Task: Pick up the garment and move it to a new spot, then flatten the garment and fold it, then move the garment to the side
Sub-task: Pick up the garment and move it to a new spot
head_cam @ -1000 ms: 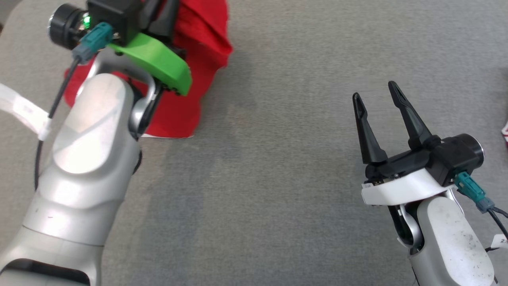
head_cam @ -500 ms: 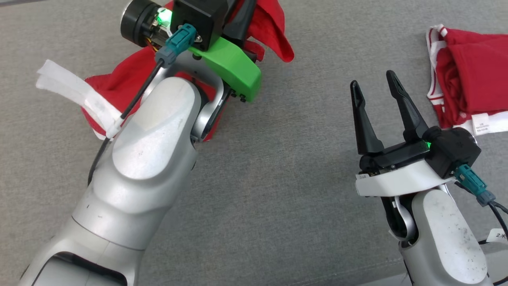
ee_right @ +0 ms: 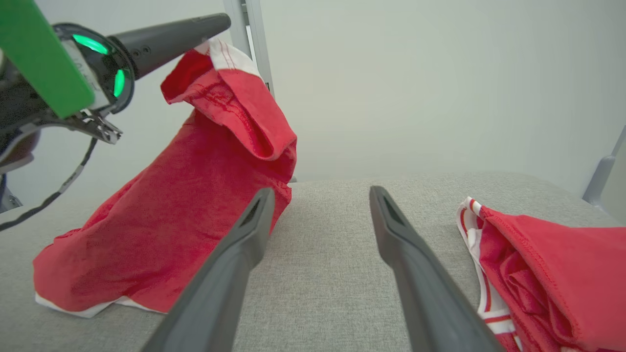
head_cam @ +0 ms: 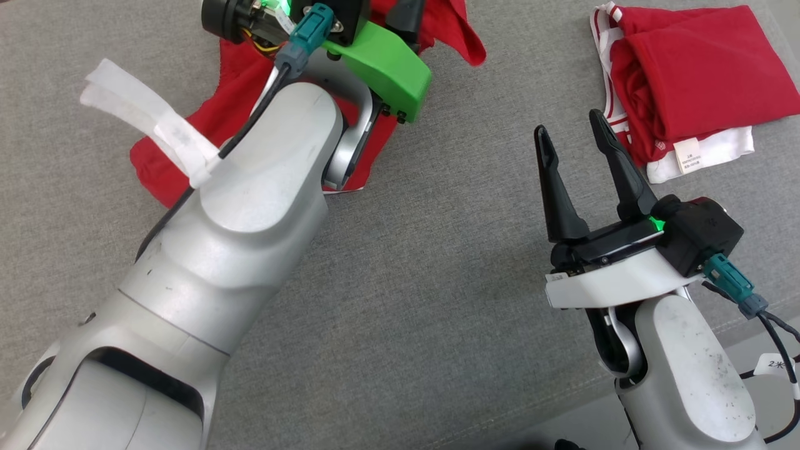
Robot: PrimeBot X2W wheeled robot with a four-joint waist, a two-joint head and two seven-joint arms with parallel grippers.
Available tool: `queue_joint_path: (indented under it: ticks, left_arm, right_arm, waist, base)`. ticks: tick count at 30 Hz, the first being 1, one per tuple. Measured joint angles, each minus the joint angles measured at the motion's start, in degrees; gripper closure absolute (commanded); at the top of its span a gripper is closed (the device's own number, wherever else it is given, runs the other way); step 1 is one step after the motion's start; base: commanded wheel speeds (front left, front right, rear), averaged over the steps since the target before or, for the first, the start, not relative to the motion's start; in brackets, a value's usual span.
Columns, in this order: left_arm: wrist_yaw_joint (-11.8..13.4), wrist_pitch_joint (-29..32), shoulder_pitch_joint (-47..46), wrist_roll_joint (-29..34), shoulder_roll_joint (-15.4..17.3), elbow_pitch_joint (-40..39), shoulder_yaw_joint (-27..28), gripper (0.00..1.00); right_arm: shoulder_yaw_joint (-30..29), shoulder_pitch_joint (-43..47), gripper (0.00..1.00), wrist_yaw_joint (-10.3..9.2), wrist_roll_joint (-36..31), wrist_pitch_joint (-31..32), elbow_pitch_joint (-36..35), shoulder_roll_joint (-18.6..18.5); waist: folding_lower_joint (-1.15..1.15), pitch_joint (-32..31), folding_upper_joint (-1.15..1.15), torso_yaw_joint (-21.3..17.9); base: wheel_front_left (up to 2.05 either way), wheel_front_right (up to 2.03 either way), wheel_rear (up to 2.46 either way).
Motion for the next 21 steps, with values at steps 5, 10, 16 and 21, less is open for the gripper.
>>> queue_joint_path:
  ticks: [5,10,16,21]
  left_arm:
    - [0.5,-1.8,0.3,-2.1,0.0,3.5,-1.1,0.00]
    - [0.1,-2.4,3.3,-1.8,1.2,2.7,1.0,0.00]
    - [0.6,-2.5,14.1,1.7,6.9,-9.6,7.8,0.00]
    - [-0.2,-2.6,27.3,4.4,9.8,-20.9,12.8,0.00]
  right_arm:
    - [-0.7,0.3,0.00,0.00,-0.2,0.0,0.1,0.0]
    - [-2.0,1.3,0.00,0.00,-1.8,0.0,0.4,0.1]
    - [-2.7,3.4,0.00,0.01,-3.5,0.0,1.2,-1.3]
    - [-3.8,5.7,0.00,0.00,-4.0,0.0,1.9,-2.0]
  waist:
    - [0.00,-0.1,0.00,1.1]
    - [0.00,-1.0,0.00,3.8]
    - [0.00,-3.5,0.00,8.4]
    - [0.00,-6.3,0.00,12.1]
  base:
    - [0.00,0.00,0.00]
    - [0.00,0.00,0.00]
    - [0.00,0.00,0.00]
    - [0.00,0.00,0.00]
